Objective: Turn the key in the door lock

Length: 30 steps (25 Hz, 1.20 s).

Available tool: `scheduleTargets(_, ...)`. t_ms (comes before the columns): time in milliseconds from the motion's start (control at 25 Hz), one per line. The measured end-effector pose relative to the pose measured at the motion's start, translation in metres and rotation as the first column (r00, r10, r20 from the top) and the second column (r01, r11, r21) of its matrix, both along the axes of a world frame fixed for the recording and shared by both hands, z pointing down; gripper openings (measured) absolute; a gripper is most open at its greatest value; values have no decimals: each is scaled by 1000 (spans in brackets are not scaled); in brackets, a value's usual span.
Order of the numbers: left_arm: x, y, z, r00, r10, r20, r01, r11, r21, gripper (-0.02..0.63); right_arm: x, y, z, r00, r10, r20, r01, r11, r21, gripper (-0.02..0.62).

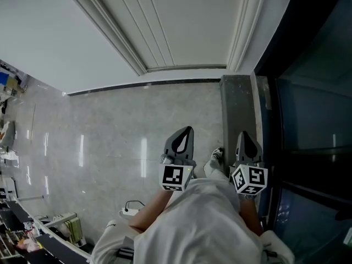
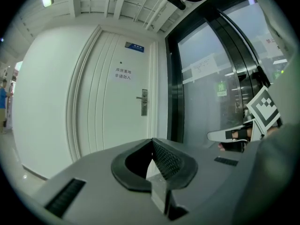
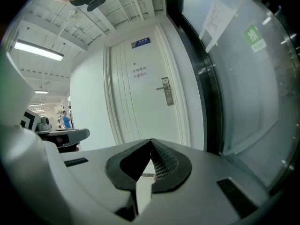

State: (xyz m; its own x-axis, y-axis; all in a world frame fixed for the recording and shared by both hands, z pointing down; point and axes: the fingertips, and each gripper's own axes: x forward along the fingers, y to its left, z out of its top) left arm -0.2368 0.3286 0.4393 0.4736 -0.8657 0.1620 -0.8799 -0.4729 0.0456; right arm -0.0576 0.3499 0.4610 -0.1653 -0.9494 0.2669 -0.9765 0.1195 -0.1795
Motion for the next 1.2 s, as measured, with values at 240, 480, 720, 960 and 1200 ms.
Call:
scheduleTargets(240, 39, -50, -7, 999, -38, 29, 37, 999, 15, 9, 42, -66, 2, 1000, -21, 11, 21, 1000, 0, 2)
scheduleTargets(480, 68, -91, -6, 997, -66, 44, 66, 998, 16, 9, 75, -115, -4, 999, -46, 18, 46, 999, 18, 2)
scheduleTargets(720, 93, -122, -5, 996, -82, 38, 81, 996, 39, 9, 105, -143, 0, 999, -36, 0, 36, 999, 22, 2)
scheduleTargets(960, 112, -157, -8, 997, -78, 23, 77, 996, 42, 9, 123, -167, -9, 999, -26, -23, 27, 999, 37, 2)
scheduleTargets(1200, 133, -194, -1, 998, -58, 17, 58, 998, 27, 9, 153, -186, 3, 999, 30, -28, -30, 1000, 7, 2)
